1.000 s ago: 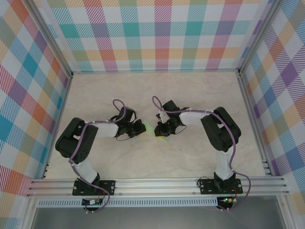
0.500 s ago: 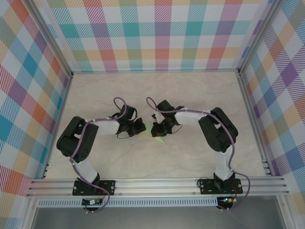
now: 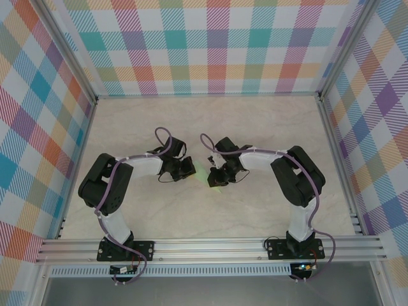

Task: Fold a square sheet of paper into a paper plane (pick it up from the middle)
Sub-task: Fold the wing for the fifth time at the center of the table.

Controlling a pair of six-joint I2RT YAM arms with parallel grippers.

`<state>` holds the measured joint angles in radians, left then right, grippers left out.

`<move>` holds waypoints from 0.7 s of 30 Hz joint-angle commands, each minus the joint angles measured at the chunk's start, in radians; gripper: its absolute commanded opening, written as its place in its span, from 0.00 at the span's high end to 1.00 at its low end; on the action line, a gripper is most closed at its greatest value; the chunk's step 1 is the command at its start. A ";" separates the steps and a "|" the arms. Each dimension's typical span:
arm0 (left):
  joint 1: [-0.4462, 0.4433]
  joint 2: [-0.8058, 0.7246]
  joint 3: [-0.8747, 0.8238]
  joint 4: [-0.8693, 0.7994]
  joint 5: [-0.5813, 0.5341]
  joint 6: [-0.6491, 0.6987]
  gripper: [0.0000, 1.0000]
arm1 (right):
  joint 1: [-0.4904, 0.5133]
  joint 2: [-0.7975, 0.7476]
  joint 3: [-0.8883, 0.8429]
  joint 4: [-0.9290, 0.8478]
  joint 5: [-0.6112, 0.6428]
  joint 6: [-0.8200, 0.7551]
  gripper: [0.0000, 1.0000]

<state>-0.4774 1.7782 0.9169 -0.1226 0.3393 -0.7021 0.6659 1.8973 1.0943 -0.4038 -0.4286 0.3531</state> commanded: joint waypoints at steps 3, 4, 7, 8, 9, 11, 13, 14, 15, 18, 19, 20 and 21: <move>0.002 0.065 -0.008 -0.112 -0.135 0.021 0.97 | -0.010 -0.035 -0.080 -0.090 0.011 -0.015 0.90; 0.002 0.067 -0.007 -0.112 -0.137 0.020 0.97 | -0.012 -0.039 -0.088 -0.090 0.013 -0.012 0.91; 0.002 0.069 -0.003 -0.122 -0.142 0.021 0.97 | -0.023 -0.057 -0.114 -0.088 0.018 -0.007 0.91; 0.002 0.068 -0.001 -0.124 -0.144 0.022 0.97 | -0.027 -0.064 -0.122 -0.086 0.018 -0.005 0.91; 0.002 0.068 -0.002 -0.127 -0.144 0.021 0.97 | -0.029 -0.070 -0.130 -0.088 0.018 -0.005 0.91; 0.002 0.071 0.001 -0.131 -0.148 0.023 0.97 | -0.035 -0.085 -0.146 -0.089 0.018 -0.003 0.91; 0.002 0.073 0.002 -0.131 -0.148 0.023 0.97 | -0.037 -0.095 -0.159 -0.090 0.019 -0.003 0.91; 0.002 0.074 0.003 -0.130 -0.148 0.022 0.97 | -0.038 -0.101 -0.168 -0.090 0.021 -0.002 0.91; 0.002 0.075 0.005 -0.131 -0.147 0.023 0.97 | -0.039 -0.104 -0.176 -0.090 0.022 0.000 0.92; 0.002 0.075 0.006 -0.132 -0.144 0.024 0.97 | -0.045 -0.116 -0.201 -0.083 0.031 0.014 0.92; 0.003 0.074 0.007 -0.133 -0.145 0.025 0.97 | -0.048 -0.121 -0.210 -0.080 0.031 0.018 0.92; 0.002 0.075 0.007 -0.134 -0.145 0.025 0.97 | -0.051 -0.125 -0.219 -0.078 0.035 0.020 0.92; 0.002 0.075 0.009 -0.134 -0.143 0.027 0.97 | -0.053 -0.133 -0.229 -0.074 0.039 0.024 0.92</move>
<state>-0.4820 1.7878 0.9424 -0.1593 0.3283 -0.6914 0.6266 1.7733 0.9192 -0.3744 -0.4374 0.3595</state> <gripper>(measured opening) 0.046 0.084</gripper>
